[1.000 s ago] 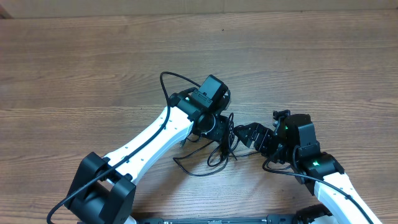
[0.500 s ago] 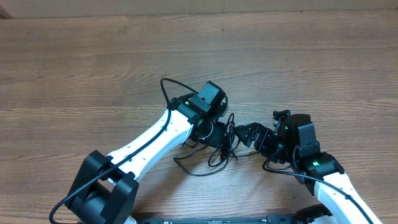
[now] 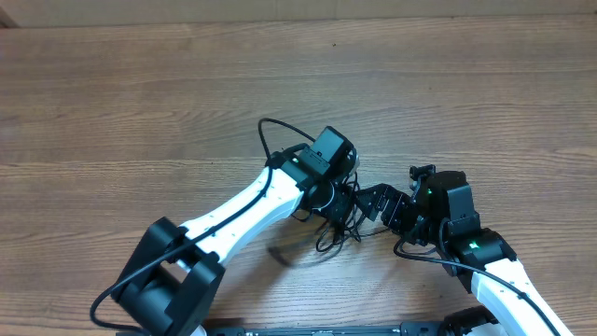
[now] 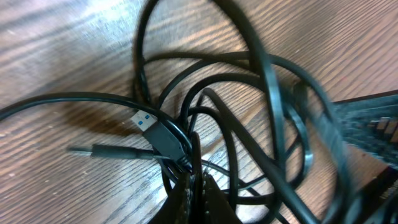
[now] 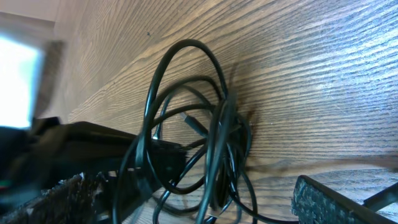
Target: Untangle cables
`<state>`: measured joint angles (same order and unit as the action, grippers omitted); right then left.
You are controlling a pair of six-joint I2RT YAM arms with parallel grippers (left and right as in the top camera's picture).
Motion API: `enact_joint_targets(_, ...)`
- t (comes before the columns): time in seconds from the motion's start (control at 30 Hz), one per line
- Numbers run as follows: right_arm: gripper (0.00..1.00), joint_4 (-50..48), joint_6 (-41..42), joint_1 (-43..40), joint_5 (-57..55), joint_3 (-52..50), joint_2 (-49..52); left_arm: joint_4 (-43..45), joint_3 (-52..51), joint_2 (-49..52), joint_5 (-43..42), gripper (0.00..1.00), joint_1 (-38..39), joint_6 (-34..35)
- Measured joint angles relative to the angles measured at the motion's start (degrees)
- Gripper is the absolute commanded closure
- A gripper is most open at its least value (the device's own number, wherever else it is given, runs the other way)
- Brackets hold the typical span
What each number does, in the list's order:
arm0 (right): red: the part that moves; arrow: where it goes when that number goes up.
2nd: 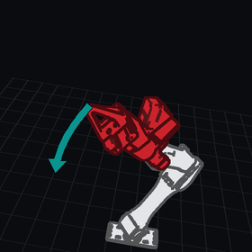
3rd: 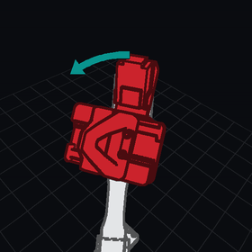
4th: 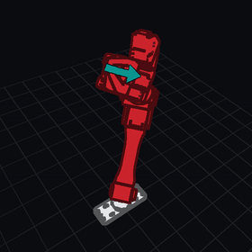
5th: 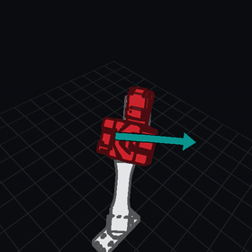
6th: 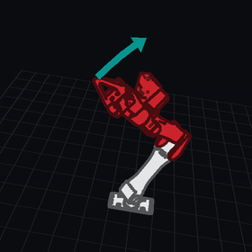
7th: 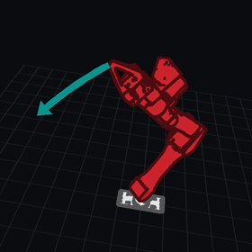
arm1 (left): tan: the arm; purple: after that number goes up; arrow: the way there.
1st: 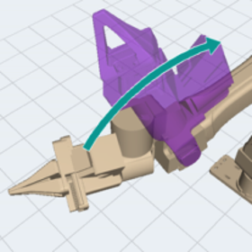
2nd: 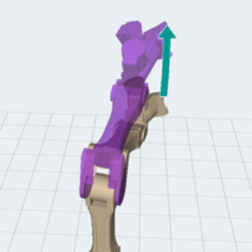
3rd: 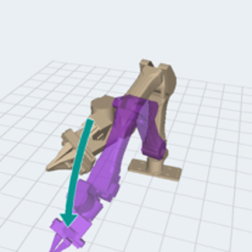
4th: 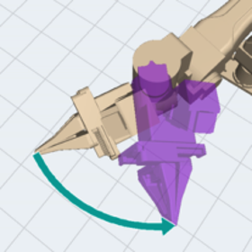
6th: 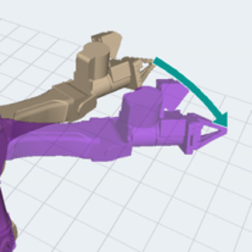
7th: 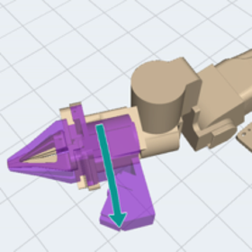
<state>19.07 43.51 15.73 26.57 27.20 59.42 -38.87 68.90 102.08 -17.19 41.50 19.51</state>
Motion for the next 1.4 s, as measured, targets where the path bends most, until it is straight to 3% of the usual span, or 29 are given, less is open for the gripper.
enact_joint_targets(0.33,0.00,-0.4,4.4,0.0,-0.5,0.0,0.0,-1.6,0.0,1.6,-0.2,0.96,-2.3,0.0)
enact_joint_targets(0.67,0.01,-1.5,7.1,0.2,-0.2,0.0,0.0,-1.8,0.1,-3.0,-4.3,0.96,-7.0,-1.7)
enact_joint_targets(0.93,0.16,-7.1,7.6,4.1,1.1,0.0,0.0,-3.2,1.5,-6.5,-7.7,0.96,-10.6,-5.4)
enact_joint_targets(1.1,0.16,-7.5,10.3,5.3,0.1,0.0,0.3,-3.3,2.0,-9.8,-8.4,0.96,-12.5,-6.3)
enact_joint_targets(1.2,0.15,-8.1,12.0,5.6,-0.2,0.0,1.3,-3.3,2.0,-11.0,-10.1,0.96,-12.9,-6.4)
enact_joint_targets(1.27,0.04,-9.0,12.5,6.6,-0.4,0.0,1.6,-3.3,2.0,-11.2,-10.6,0.96,-12.9,-6.4)
enact_joint_targets(1.4,0.00,-12.0,12.3,8.9,-0.1,0.0,1.6,-3.2,2.0,-11.2,-10.7,0.96,-12.9,-5.2)
